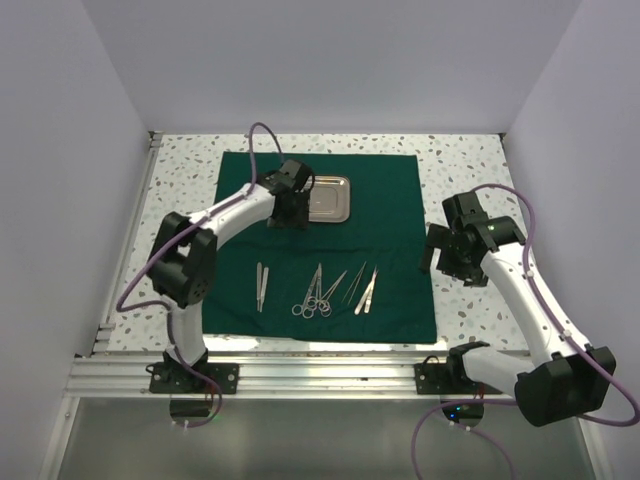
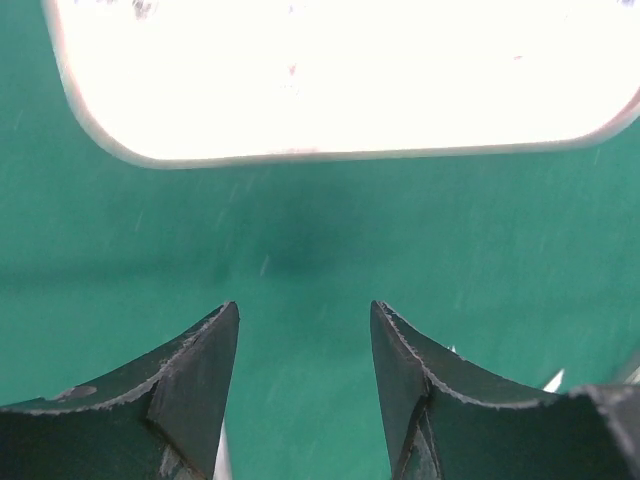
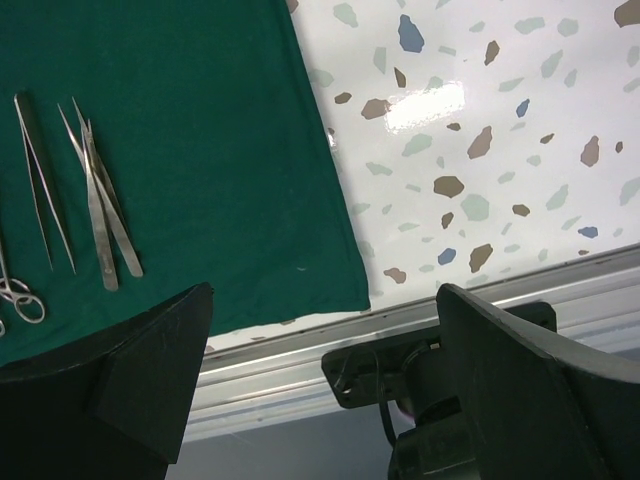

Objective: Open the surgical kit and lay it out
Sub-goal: Pick up the medical item from the container.

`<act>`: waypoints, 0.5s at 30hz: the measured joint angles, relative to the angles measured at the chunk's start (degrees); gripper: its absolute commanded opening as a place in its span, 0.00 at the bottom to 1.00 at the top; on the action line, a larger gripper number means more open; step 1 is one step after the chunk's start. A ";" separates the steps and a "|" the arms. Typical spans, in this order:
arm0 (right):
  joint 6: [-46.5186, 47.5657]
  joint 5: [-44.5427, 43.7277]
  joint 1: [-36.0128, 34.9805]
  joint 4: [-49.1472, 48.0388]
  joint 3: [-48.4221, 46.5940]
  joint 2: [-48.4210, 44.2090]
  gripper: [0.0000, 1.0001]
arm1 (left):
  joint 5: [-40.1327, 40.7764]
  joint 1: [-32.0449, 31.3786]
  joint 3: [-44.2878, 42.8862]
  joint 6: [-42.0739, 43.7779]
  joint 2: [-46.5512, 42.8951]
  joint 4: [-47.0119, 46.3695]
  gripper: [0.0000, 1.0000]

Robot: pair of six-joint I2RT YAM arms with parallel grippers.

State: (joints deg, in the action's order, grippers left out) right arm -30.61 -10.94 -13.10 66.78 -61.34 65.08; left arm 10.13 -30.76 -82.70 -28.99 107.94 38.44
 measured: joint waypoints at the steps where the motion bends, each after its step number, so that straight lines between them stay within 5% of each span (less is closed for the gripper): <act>1: -0.07 -0.04 0.00 0.00 0.00 0.15 0.98 | 0.04 0.00 -2.25 0.48 2.29 -0.20 0.59; 9: -0.46 -0.74 0.00 0.55 0.00 0.33 0.98 | 0.59 1.03 -18.21 3.19 14.45 -0.72 0.56; 15: -0.48 -2.19 0.00 1.14 -0.09 1.11 0.99 | 0.57 2.97 -19.78 4.13 16.57 -0.48 0.53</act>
State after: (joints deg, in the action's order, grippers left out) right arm -31.09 -13.13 -13.10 67.92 -61.43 66.19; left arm 10.70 -27.79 -102.48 -24.86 124.51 37.95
